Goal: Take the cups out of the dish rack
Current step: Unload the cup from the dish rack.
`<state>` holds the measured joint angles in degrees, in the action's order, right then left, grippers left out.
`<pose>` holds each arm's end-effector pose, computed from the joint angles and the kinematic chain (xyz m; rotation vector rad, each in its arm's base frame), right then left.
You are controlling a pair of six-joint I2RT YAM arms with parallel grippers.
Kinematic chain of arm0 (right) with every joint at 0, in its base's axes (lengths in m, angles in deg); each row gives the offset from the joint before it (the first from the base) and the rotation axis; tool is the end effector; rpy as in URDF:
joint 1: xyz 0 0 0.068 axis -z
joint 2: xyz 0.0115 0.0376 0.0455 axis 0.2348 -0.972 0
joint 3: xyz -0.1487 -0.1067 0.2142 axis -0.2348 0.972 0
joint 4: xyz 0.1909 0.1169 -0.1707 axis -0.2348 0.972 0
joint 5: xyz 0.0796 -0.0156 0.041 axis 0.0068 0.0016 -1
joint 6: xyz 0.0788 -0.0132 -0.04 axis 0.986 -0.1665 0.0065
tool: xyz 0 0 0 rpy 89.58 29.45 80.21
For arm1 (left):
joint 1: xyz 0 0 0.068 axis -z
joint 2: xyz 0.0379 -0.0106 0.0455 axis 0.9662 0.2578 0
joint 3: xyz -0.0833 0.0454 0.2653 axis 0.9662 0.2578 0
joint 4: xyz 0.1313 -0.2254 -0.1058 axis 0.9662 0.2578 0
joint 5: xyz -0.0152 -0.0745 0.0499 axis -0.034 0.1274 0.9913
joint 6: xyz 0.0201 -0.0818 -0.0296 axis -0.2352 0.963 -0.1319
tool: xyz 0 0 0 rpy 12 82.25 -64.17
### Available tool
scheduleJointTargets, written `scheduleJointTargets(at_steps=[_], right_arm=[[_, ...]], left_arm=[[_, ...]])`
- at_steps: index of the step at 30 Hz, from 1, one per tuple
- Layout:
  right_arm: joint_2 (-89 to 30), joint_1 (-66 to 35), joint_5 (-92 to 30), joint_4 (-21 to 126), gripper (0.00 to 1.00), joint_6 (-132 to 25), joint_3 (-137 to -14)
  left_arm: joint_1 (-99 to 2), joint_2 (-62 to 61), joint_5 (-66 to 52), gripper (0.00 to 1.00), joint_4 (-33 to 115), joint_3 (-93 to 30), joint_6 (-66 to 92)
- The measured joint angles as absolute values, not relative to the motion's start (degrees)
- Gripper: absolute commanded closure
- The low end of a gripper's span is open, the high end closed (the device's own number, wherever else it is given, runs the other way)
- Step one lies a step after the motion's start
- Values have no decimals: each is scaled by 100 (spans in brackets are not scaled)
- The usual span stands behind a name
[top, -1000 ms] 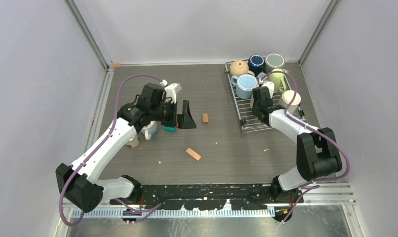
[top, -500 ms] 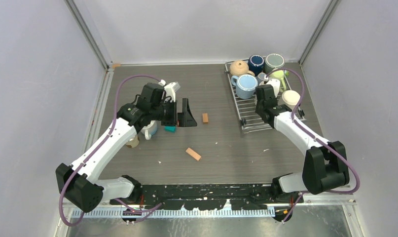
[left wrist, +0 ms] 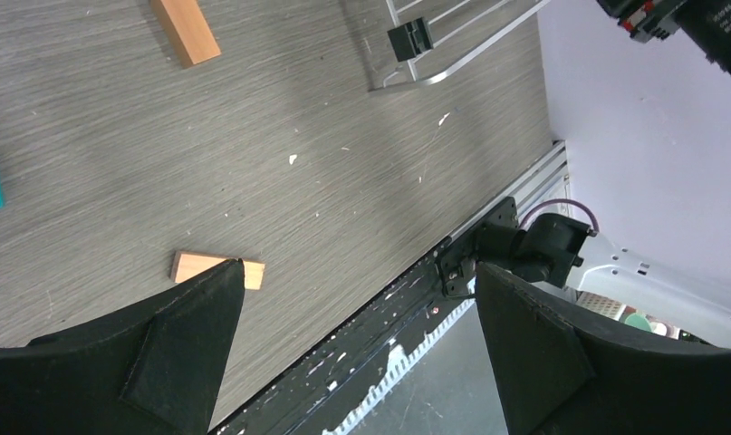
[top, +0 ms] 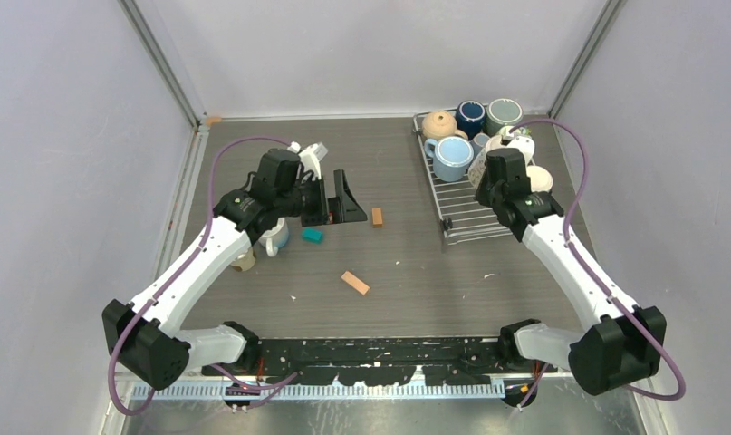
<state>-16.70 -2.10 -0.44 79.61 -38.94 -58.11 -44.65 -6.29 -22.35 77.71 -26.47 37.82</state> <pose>0.3051 0.0537 0.2899 0.3215 2.1487 -0.0747 0.2527 -0.1852 0.3280 0.1213 2.3843 -1.0598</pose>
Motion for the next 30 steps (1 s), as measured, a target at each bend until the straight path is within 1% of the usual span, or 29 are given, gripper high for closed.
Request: scheduleJointTargets(at_steps=[7, 16, 22, 30], right_arm=[[-1349, -400, -890, 8418, 99, -3442, -6021], [-1259, -947, -2003, 8405, 99, -2653, -6159], [-1259, -1240, -2840, 7981, 99, -1999, -6159], [-1262, -1261, -3775, 6995, 99, -1179, -6021]], left_arm=[[-4465, -627, -2263, 0, 7294, -2647, 4263], [-4465, -480, -2453, 0, 6184, -2566, 5150], [-4465, -257, -2609, 0, 5393, -2435, 5819], [-4465, -205, -2768, 0, 4346, -1987, 6720]])
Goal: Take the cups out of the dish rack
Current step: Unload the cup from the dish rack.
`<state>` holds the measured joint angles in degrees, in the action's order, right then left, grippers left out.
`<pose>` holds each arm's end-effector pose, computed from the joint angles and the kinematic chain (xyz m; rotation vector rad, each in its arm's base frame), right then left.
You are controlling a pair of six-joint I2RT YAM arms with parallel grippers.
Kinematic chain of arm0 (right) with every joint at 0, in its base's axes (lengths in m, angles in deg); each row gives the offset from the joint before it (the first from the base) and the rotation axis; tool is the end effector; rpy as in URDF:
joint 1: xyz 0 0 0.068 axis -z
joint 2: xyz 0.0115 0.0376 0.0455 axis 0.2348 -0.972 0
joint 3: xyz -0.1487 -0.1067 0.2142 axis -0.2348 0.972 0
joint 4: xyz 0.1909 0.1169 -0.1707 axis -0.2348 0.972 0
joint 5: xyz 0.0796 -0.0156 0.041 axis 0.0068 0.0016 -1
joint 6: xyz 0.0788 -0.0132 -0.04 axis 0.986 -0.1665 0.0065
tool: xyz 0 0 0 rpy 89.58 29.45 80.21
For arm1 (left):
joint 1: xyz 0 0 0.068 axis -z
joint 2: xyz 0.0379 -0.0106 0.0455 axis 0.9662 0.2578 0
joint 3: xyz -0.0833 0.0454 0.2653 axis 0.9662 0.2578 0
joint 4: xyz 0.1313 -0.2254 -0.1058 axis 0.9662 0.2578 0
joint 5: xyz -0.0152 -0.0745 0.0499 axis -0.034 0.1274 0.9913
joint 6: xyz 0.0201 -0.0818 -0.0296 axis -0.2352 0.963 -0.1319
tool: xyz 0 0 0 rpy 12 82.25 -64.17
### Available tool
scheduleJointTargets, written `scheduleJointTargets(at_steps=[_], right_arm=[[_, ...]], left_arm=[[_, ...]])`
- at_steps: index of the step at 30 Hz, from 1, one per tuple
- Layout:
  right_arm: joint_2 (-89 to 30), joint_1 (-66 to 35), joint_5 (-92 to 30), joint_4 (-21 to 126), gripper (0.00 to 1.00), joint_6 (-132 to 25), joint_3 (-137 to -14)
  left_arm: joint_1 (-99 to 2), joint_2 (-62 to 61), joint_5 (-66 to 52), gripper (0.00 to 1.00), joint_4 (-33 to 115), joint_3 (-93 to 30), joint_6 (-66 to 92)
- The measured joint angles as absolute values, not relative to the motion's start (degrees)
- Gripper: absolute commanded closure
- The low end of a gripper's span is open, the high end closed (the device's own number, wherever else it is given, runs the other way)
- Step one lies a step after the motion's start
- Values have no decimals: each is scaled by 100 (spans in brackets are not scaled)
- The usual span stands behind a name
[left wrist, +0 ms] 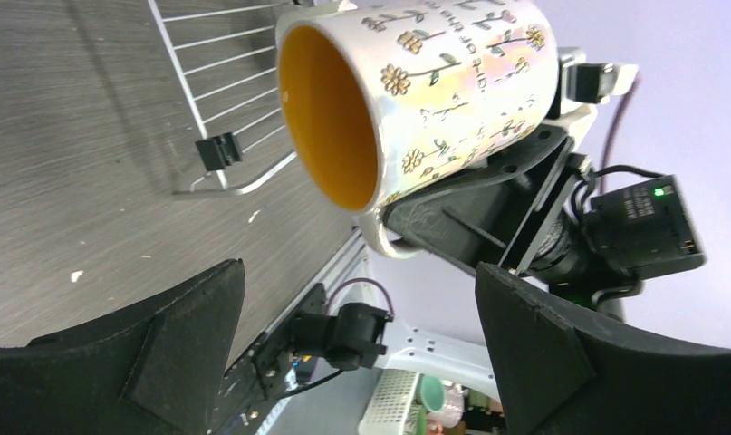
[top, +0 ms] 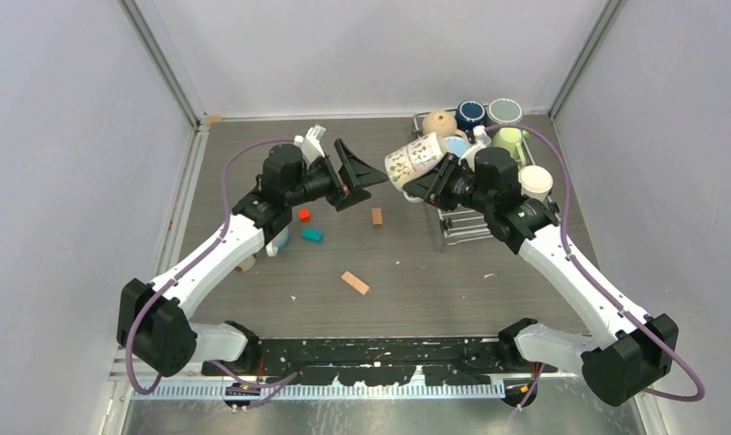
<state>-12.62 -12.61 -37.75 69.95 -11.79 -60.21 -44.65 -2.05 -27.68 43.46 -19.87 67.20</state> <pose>0.2703 0.1553 0.3452 0.2304 2.0976 1.0756 0.2890 -0.2142 0.3374 -0.2315 2.1035 -1.5639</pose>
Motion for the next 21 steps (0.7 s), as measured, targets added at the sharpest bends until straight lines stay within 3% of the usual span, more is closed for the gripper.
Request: scheduleJointTargets(at_steps=[6, 13, 21], right_arm=[[-1336, -1264, -4464, 6375, 99, -653, -5765], [-1358, -1290, -5017, 5714, 99, -150, -5466], [-1808, -1305, -5616, 4705, 99, 370, -5453]], left_arm=[[-4465, -126, -2853, 1, 3696, -1946, 7152], [-4471, 53, -3039, 10, 2706, -1878, 7823], [-4620, 199, -3218, 34, 1825, -1854, 8514]])
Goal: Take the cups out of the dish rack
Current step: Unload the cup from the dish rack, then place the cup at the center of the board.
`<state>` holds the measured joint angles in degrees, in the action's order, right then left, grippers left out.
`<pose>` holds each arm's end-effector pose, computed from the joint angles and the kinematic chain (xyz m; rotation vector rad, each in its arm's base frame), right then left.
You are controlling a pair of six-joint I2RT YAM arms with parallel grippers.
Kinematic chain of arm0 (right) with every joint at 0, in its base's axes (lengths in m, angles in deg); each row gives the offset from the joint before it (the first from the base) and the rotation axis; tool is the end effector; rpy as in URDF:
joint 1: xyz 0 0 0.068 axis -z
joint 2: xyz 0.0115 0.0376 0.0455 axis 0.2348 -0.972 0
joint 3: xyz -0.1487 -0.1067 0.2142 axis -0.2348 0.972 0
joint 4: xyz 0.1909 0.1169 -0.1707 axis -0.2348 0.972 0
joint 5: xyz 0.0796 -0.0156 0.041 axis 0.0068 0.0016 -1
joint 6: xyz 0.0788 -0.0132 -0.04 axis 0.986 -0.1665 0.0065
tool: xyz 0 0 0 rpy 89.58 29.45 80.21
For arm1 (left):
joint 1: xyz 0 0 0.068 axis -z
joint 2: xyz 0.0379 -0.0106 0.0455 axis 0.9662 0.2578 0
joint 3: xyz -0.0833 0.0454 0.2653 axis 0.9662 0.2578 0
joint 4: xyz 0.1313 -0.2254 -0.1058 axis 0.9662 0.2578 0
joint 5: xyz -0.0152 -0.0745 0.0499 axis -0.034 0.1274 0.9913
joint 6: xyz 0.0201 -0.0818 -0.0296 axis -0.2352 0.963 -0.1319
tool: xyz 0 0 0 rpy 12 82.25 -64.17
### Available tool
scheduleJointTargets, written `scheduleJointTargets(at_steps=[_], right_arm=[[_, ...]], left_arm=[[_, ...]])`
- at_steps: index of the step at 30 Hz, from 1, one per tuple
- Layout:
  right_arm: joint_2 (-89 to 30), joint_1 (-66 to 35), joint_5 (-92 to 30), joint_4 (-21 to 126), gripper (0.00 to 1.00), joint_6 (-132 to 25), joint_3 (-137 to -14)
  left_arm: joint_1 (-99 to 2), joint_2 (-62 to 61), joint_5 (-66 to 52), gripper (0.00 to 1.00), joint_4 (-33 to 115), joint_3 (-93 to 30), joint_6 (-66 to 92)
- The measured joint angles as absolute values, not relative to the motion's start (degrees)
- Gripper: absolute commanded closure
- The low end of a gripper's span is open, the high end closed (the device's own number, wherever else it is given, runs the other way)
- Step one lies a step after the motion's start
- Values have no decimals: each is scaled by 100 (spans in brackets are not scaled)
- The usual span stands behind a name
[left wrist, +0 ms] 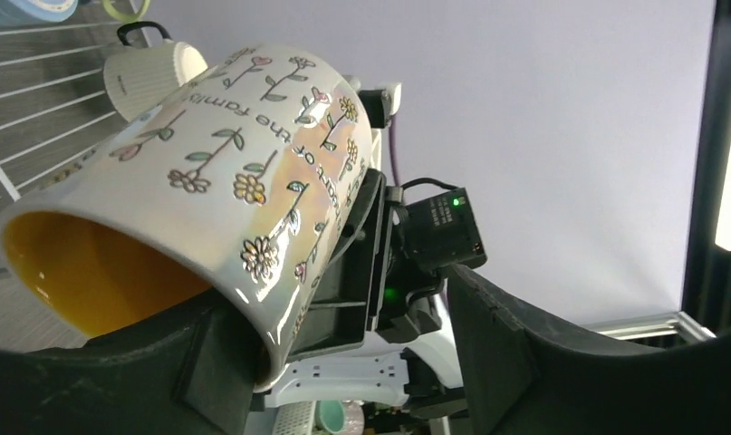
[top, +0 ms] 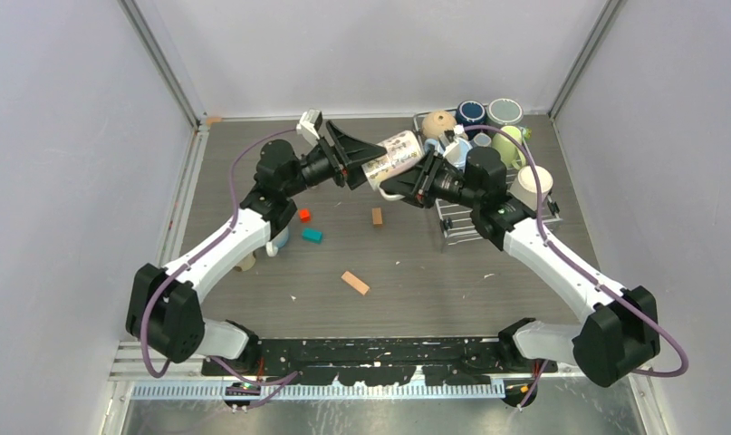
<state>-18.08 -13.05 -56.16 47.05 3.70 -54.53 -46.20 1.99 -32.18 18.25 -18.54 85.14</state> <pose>0.2814 0.1896 0.3340 0.1710 2.0277 1.5861 0.3073 -0.2194 0.3656 -0.2911 1.8325 -1.9163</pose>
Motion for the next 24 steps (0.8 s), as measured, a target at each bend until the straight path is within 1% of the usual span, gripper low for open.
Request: scheduleJointTargets(at_steps=[4, 10, 11, 12, 14, 15, 16, 18, 19, 20, 21, 22, 24], right_arm=[[-1928, -1305, -5718, 4416, 99, 477, -5453], [-2075, -1305, -5801, 3894, 99, 608, -5453], [-2110, -1307, -5821, 3802, 99, 630, -5453], [-2143, -1312, -5834, 3712, 99, 657, -5451], [-2199, -1320, -5847, 3551, 99, 711, -5451], [-2215, -1320, -5845, 3500, 99, 781, -5449], [-2230, -1323, -5860, 3459, 97, 873, -5444], [-2236, -1327, -5860, 3367, 78, 919, -5438], [-2236, -1334, -5860, 3350, 55, 939, -5438], [-2236, -1334, -5856, 3341, 36, 945, -5438], [-2236, -1338, -5856, 3328, 22, 860, -5440], [-2232, -1340, -5856, 3363, 13, 733, -5440], [-2223, -1375, -5828, 3439, 2, 617, -5442]], left_arm=[[-4771, 401, -3308, 46, 1325, -1847, 8984], [-4898, 617, -3413, 68, 851, -1845, 9445], [-4911, 652, -3435, 73, 785, -1845, 9517], [-4933, 689, -3461, 80, 730, -1845, 9561], [-4950, 763, -3494, 98, 645, -1845, 9642], [-4963, 794, -3524, 100, 591, -1845, 9692], [-4970, 814, -3531, 100, 514, -1845, 9729], [-4972, 816, -3535, 100, 420, -1847, 9734], [-4974, 816, -3544, 100, 396, -1856, 9727], [-4976, 816, -3553, 100, 405, -1874, 9707], [-4981, 816, -3559, 100, 440, -1902, 9675], [-4981, 816, -3577, 100, 566, -1939, 9596], [-5000, 816, -3636, 100, 870, -1996, 9414]])
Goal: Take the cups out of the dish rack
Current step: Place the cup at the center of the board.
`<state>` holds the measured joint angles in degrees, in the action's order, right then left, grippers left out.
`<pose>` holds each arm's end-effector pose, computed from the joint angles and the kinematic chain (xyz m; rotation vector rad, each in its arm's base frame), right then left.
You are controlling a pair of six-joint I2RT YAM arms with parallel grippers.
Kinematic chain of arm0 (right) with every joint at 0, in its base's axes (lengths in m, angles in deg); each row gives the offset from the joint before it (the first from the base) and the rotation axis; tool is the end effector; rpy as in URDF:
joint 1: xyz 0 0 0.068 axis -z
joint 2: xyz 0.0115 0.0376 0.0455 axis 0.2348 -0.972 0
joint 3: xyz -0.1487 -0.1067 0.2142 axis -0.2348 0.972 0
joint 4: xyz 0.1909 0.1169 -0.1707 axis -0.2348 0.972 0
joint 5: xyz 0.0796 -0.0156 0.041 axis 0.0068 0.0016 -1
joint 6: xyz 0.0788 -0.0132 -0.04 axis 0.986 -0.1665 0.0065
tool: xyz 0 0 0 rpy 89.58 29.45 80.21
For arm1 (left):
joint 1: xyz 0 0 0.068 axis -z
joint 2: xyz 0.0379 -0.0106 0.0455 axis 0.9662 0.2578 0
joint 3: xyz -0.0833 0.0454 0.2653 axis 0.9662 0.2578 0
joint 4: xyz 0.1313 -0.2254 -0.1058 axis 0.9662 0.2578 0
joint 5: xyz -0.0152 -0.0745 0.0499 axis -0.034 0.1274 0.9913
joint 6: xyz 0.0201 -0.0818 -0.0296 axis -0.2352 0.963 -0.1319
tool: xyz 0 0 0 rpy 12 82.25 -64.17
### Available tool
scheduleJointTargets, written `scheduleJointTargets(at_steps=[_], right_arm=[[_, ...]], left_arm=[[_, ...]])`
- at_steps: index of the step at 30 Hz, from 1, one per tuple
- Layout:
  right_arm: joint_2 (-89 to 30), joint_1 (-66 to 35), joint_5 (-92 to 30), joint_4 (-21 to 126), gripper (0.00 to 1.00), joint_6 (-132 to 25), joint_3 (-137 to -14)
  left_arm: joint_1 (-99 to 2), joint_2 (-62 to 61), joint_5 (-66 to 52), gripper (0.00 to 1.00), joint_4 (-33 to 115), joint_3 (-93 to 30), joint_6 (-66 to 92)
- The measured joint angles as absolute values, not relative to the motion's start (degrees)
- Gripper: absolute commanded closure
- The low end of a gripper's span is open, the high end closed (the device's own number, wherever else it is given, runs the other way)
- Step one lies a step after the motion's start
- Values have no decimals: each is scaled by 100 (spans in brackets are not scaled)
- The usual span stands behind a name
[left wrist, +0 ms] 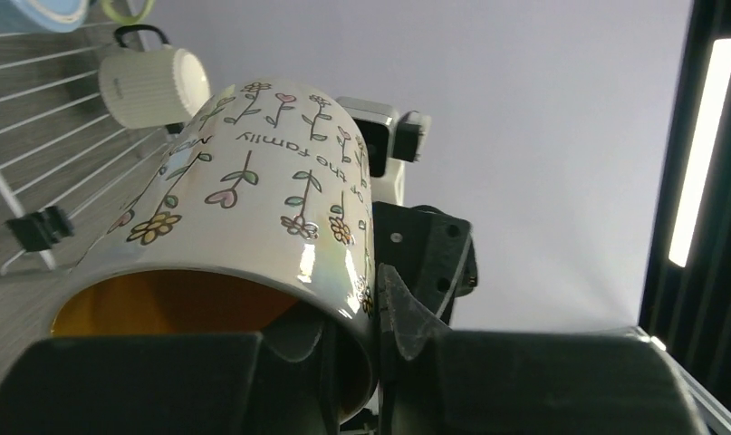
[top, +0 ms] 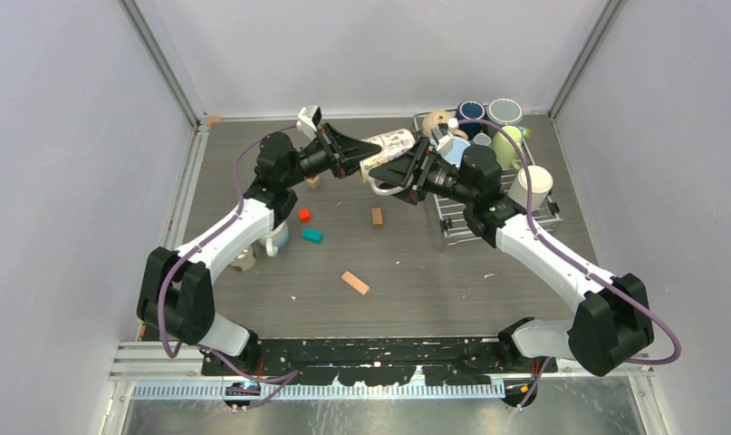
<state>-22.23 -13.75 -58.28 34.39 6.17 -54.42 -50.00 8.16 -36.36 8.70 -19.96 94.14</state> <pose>0.2938 0.2034 0.3406 0.0854 1.9042 1.6840 0.3379 -0.2116 0.3587 -0.3640 1.7880 -2.0400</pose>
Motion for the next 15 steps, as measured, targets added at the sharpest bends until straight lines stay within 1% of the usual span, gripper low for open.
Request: scheduleJointTargets(at_steps=[1, 7, 15], right_arm=[[-2208, -1390, -5775, 3538, 0, 493, -5444], [-1933, -1412, -5373, 4449, 0, -80, -5444], [-1262, -1412, -4569, 5900, 0, -924, -5451]], left_arm=[[-5013, 816, -3658, 100, 1100, -2035, 9301], [-5121, 717, -3699, 100, 2733, -2453, 8302], [-5304, 322, -3275, 100, 5559, -3627, 6337]])
